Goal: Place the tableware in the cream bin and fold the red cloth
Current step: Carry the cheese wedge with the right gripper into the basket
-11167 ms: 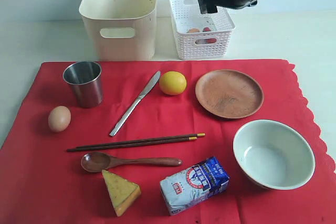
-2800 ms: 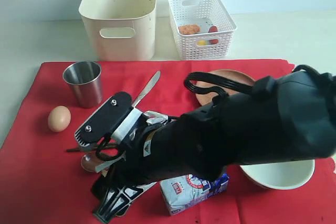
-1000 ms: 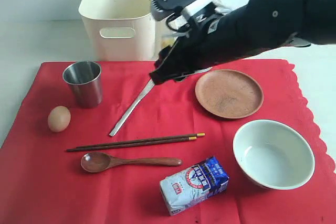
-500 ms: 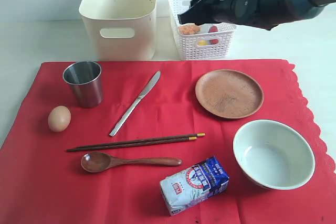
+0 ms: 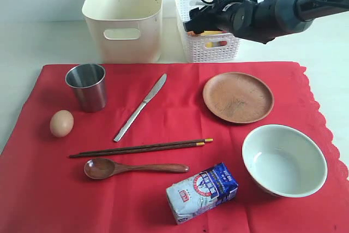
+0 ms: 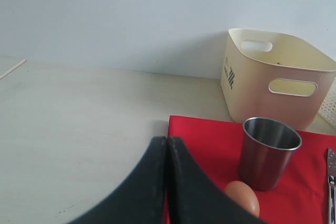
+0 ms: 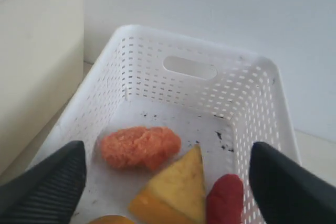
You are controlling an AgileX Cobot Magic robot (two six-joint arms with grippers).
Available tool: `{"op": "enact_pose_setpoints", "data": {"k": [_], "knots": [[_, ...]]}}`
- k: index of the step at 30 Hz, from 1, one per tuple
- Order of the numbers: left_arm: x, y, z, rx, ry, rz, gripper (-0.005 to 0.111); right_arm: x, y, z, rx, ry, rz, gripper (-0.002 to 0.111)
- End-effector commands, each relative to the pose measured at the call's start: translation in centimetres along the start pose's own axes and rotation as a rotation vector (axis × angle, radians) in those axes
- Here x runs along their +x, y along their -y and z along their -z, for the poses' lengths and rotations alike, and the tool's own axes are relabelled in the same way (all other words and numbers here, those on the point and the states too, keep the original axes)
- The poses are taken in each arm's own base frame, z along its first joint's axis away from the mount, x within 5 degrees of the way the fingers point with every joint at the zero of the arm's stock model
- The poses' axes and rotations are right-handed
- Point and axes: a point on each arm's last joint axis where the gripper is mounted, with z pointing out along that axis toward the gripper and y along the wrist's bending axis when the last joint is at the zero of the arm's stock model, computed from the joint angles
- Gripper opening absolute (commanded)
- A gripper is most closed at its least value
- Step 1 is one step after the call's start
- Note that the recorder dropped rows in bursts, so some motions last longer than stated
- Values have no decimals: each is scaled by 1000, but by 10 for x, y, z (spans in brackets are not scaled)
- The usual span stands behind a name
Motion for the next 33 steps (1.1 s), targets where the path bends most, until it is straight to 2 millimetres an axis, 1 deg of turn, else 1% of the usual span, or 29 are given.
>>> {"op": "enact_pose_setpoints", "data": {"k": [1,3,7,8,10,13,14,15,18,20,22,27,30,33], "knots": [[-1,0,1,1,10,5,3,-16,4,9,-19,-6,-1,93],[-1,0,1,1,10,5,3,-27,3,19,-55,-35,-5,93],[-1,0,1,1,10,5,3,-56,8,48,-123,-76,-9,89],[-1,0,1,1,10,5,3,-67,11,59,-140,-82,-9,86],[-1,0,1,1,10,5,3,-79,16,75,-167,-102,-13,79],[-1,0,1,1,10,5,3,-98,30,104,-198,-131,-5,59],[-1,0,1,1,10,5,3,-102,31,114,-216,-157,18,49],[-1,0,1,1,10,5,3,-108,34,124,-221,-165,43,42],[-1,0,1,1,10,5,3,-118,35,150,-246,-188,69,17],[-1,0,1,1,10,5,3,-123,36,168,-249,-182,43,6],[-1,0,1,1,10,5,3,-124,35,181,-253,-175,-1,0],[-1,0,1,1,10,5,3,-114,30,207,-281,-171,-86,0],[-1,0,1,1,10,5,3,-102,19,215,-292,-164,-83,0],[-1,0,1,1,10,5,3,-89,0,219,-325,-174,-59,0]]}}
